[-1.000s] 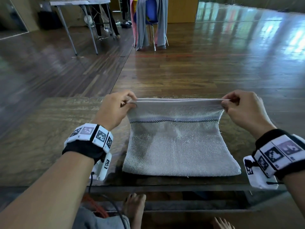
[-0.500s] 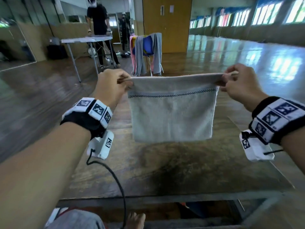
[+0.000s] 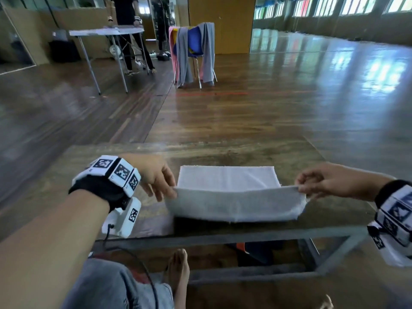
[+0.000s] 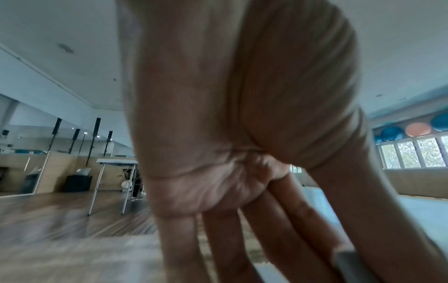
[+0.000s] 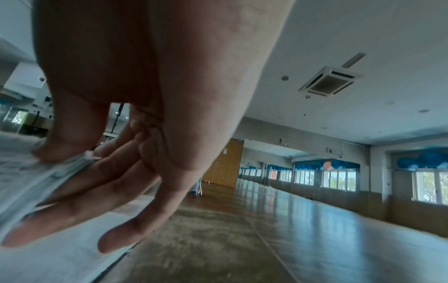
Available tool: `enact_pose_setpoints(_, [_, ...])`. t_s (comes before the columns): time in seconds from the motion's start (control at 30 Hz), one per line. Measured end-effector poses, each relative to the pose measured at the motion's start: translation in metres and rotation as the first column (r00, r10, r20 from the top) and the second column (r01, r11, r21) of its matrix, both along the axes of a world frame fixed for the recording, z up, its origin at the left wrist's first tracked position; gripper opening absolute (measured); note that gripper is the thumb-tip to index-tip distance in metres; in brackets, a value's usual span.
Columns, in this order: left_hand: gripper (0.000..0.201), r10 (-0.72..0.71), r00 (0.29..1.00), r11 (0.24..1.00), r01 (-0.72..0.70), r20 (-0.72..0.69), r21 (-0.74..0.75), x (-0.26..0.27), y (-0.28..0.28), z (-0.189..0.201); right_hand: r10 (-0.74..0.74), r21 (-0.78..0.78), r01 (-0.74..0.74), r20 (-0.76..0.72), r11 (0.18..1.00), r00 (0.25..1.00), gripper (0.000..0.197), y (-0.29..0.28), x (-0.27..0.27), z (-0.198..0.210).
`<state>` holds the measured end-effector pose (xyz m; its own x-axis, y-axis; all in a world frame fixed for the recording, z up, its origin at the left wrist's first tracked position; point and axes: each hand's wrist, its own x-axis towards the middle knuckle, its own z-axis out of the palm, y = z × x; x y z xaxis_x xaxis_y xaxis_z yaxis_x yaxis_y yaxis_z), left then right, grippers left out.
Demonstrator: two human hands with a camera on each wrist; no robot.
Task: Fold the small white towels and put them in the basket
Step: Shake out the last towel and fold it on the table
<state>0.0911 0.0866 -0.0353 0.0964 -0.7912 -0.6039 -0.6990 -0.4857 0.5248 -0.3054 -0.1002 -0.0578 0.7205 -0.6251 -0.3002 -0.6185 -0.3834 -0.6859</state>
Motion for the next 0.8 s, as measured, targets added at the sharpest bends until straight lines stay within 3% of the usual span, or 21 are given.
enact_pose_setpoints(0.07, [0.016, -0.001, 1.0, 0.994, 0.004, -0.021, 0.113, -0.001, -0.005, -0.018, -0.03, 0.049, 0.031, -0.021, 0.998, 0.999, 0.004, -0.005, 0.005, -0.02])
enact_pose_setpoints(0.13, [0.012, 0.011, 1.0, 0.993, -0.01, -0.005, 0.115, 0.001, -0.013, -0.033, -0.084, -0.015, 0.084, -0.001, 0.996, 0.996, 0.003, -0.014, 0.013, -0.037])
enact_pose_setpoints(0.23, [0.008, 0.076, 0.986, 0.99, -0.057, 0.151, -0.13, 0.004, -0.027, -0.052, -0.173, -0.184, 0.19, 0.101, 0.964, 0.98, 0.008, -0.03, 0.029, -0.057])
enact_pose_setpoints(0.33, [0.011, 0.257, 0.939, 0.885, -0.133, 0.229, -0.446, 0.004, -0.044, -0.068, -0.273, -0.312, 0.326, 0.204, 0.892, 0.94, 0.018, -0.047, 0.046, -0.071])
enact_pose_setpoints(0.4, [0.012, 0.335, 0.91, 0.831, -0.162, 0.245, -0.533, 0.002, -0.054, -0.077, -0.305, -0.38, 0.359, 0.196, 0.853, 0.932, 0.019, -0.057, 0.057, -0.076])
enact_pose_setpoints(0.6, [0.012, 0.357, 0.888, 0.86, -0.19, 0.291, -0.473, 0.002, -0.073, -0.091, -0.326, -0.423, 0.315, 0.047, 0.849, 0.944, 0.018, -0.072, 0.074, -0.096])
enact_pose_setpoints(0.8, [0.01, 0.334, 0.892, 0.874, -0.173, 0.303, -0.454, 0.002, -0.072, -0.089, -0.295, -0.422, 0.28, 0.03, 0.862, 0.955, 0.01, -0.071, 0.075, -0.096])
